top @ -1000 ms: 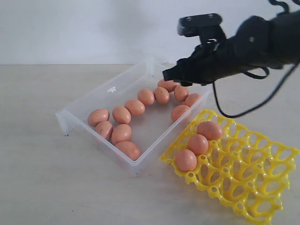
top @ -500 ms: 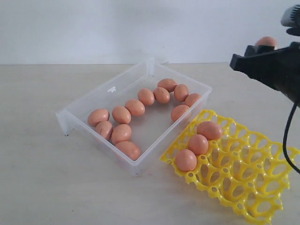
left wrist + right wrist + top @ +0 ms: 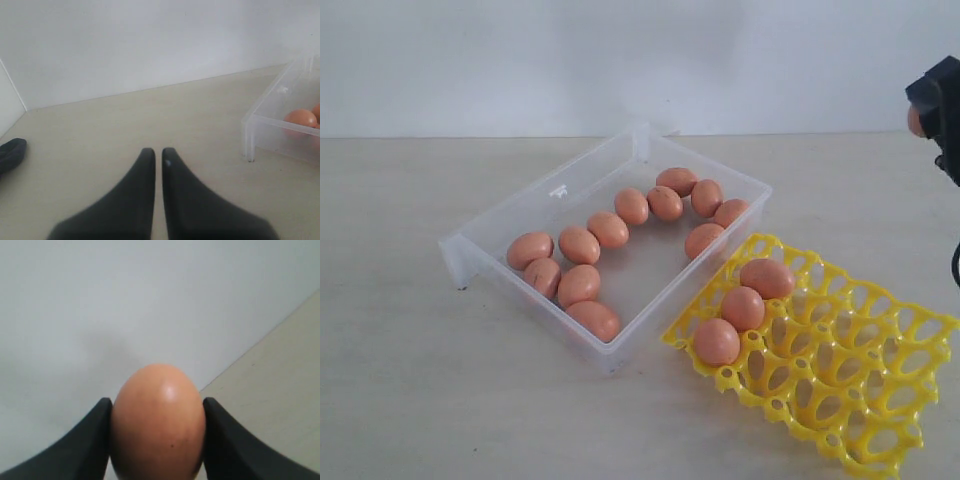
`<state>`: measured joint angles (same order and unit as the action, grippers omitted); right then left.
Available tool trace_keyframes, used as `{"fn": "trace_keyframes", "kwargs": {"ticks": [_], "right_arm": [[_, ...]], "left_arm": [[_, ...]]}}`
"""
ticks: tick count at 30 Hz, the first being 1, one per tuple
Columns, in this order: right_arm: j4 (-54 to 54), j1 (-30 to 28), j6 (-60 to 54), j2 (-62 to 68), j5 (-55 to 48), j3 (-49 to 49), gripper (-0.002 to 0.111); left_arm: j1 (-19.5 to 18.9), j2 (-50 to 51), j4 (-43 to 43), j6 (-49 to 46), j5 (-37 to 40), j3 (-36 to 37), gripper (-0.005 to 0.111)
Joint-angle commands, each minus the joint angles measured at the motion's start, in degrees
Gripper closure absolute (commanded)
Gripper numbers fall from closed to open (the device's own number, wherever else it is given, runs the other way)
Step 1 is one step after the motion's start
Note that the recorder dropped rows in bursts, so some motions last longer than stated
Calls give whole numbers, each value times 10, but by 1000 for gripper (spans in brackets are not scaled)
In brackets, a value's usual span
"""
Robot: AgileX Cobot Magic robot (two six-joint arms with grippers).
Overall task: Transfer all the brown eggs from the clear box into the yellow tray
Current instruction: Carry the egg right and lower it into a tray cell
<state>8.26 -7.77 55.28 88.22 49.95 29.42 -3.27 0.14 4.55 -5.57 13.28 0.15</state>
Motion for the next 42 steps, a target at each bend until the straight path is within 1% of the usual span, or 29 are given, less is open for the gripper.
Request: {"fn": "trace_keyframes", "kwargs": {"ticks": [1,2,5,8,12,15,16,17,18,19,20,21,22,23,25,27,29,33,39,42], "right_arm": [[331,-99,189,96,150,54,108],[372,-112,207,119,198,69,108],[445,-122,259,163,200,105,108],[527,-122,255,184,200,133,108],[623,-121,238,189,200,148,108],[631,-109,236,190,200,148,108],[636,-105,236,190,186,148,108],[645,-95,233,190,140,148,108],[646,-90,229,190,123,148,108],[646,-80,198,190,90,148,108],[646,-76,179,190,80,148,108],[646,-66,121,190,74,148,108],[646,-63,95,190,74,148,108],[646,-54,34,190,75,148,108],[645,-42,-35,190,75,148,108],[644,-35,-80,190,75,148,108],[643,-35,-93,193,64,148,108],[640,-35,-92,193,-20,148,108],[635,-35,-92,195,-23,148,108],[611,-35,-92,214,-23,148,108]], "left_arm": [[4,-1,-3,2,-4,-1,103],[4,-1,-3,2,-4,-1,103],[4,-1,-3,2,-4,-1,103],[4,-1,-3,2,-4,-1,103],[4,-1,-3,2,-4,-1,103],[4,-1,-3,2,-4,-1,103],[4,-1,-3,2,-4,-1,103],[4,-1,-3,2,-4,-1,103],[4,-1,-3,2,-4,-1,103],[4,-1,-3,2,-4,-1,103],[4,-1,-3,2,-4,-1,103],[4,-1,-3,2,-4,-1,103],[4,-1,-3,2,-4,-1,103],[4,-1,-3,2,-4,-1,103],[4,-1,-3,2,-4,-1,103],[4,-1,-3,2,-4,-1,103],[4,-1,-3,2,-4,-1,103],[4,-1,-3,2,-4,-1,103],[4,-1,-3,2,-4,-1,103],[4,-1,-3,2,-4,-1,103]]}}
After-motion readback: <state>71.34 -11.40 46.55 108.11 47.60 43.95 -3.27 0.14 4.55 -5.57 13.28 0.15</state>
